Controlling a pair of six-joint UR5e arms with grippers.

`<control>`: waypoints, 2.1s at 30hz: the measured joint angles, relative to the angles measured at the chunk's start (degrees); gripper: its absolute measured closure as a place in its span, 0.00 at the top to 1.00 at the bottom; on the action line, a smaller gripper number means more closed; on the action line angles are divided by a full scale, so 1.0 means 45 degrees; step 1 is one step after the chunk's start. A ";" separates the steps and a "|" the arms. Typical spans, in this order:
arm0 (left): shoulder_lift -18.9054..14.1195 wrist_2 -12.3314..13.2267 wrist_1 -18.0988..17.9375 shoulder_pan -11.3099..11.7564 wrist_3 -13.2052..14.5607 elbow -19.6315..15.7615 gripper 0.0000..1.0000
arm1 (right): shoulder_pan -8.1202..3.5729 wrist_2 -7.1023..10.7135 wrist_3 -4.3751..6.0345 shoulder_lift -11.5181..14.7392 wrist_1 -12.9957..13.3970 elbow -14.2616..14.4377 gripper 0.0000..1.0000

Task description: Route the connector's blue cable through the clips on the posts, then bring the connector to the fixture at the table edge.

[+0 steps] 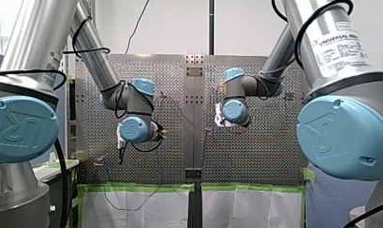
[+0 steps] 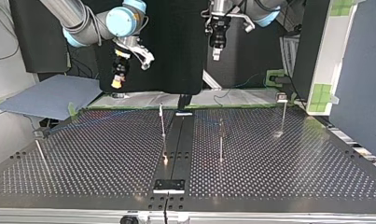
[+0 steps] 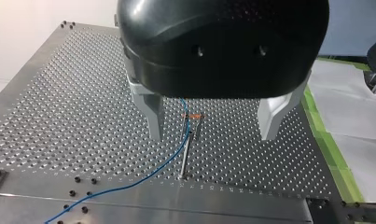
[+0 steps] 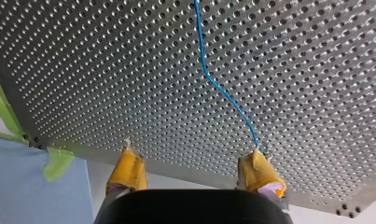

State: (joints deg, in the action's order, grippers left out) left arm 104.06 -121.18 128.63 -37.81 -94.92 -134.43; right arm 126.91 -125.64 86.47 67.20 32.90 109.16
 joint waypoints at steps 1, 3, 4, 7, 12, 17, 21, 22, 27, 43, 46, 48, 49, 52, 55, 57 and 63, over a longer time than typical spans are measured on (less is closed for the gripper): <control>0.0001 -0.0004 -0.0006 0.0019 -0.0001 0.0000 1.00 | 0.0124 -0.0106 -0.0069 -0.0002 0.0117 0.0048 0.99; 0.0000 -0.0005 -0.0017 0.0067 -0.0009 -0.0001 1.00 | 0.0315 -0.0148 -0.0139 -0.0004 0.0293 0.0098 0.99; -0.0001 -0.0004 -0.0019 0.0086 -0.0010 -0.0003 1.00 | 0.0437 -0.0116 -0.0161 -0.0008 0.0372 0.0119 0.99; -0.0002 0.0002 -0.0020 0.0137 -0.0012 -0.0005 1.00 | 0.0722 0.0072 -0.0131 -0.0007 0.0432 0.0172 0.99; -0.0003 0.0005 0.0019 0.0212 -0.0006 -0.0006 1.00 | 0.1284 0.0600 0.0146 -0.0004 0.0707 0.0442 0.99; 0.0002 -0.0119 0.0049 0.0283 0.0028 -0.0006 1.00 | 0.1869 0.1176 0.0177 -0.0003 0.1025 0.0748 0.99; 0.0002 -0.0441 0.0120 0.0333 0.0185 -0.0005 1.00 | 0.2265 0.1236 0.0093 -0.0001 0.1088 0.0847 0.99; 0.0003 -0.0524 0.0148 0.0343 0.0240 -0.0005 1.00 | 0.2390 0.1160 0.0071 -0.0001 0.1081 0.0856 0.99; -0.0005 -0.1019 0.0182 0.0372 0.0455 -0.0010 1.00 | 0.2766 0.0685 -0.0012 -0.0002 0.1058 0.0866 0.99; -0.0004 -0.2629 0.0101 0.0388 0.0781 -0.0009 1.00 | 0.2501 0.0444 -0.0085 -0.0005 0.1252 0.0875 0.99; -0.0006 -0.2524 0.0119 0.0387 0.0782 -0.0007 1.00 | 0.2497 0.0491 -0.0096 -0.0005 0.1264 0.0874 0.99; -0.0007 -0.2391 0.0115 0.0366 0.0777 -0.0010 1.00 | 0.2495 0.0541 -0.0095 -0.0006 0.1261 0.0873 0.99; -0.0008 -0.2349 0.0116 0.0354 0.0770 -0.0009 1.00 | 0.2494 0.0584 -0.0095 -0.0007 0.1261 0.0874 0.99; -0.0008 -0.2272 0.0109 0.0319 0.0743 -0.0012 1.00 | 0.2492 0.0669 -0.0093 -0.0010 0.1285 0.0871 0.99; 0.0001 -0.2260 0.0098 0.0299 0.0742 -0.0010 1.00 | 0.2480 0.0700 -0.0092 -0.0013 0.1334 0.0871 0.99; 0.0003 -0.2260 0.0094 0.0296 0.0742 -0.0008 1.00 | 0.2477 0.0704 -0.0092 -0.0016 0.1351 0.0870 0.99; 0.0007 -0.2260 0.0090 0.0292 0.0743 -0.0005 1.00 | 0.2474 0.0710 -0.0092 -0.0018 0.1364 0.0870 0.99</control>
State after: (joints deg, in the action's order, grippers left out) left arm 104.09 -131.35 129.04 -36.49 -91.58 -134.45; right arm 138.04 -122.45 86.06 67.12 39.03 113.08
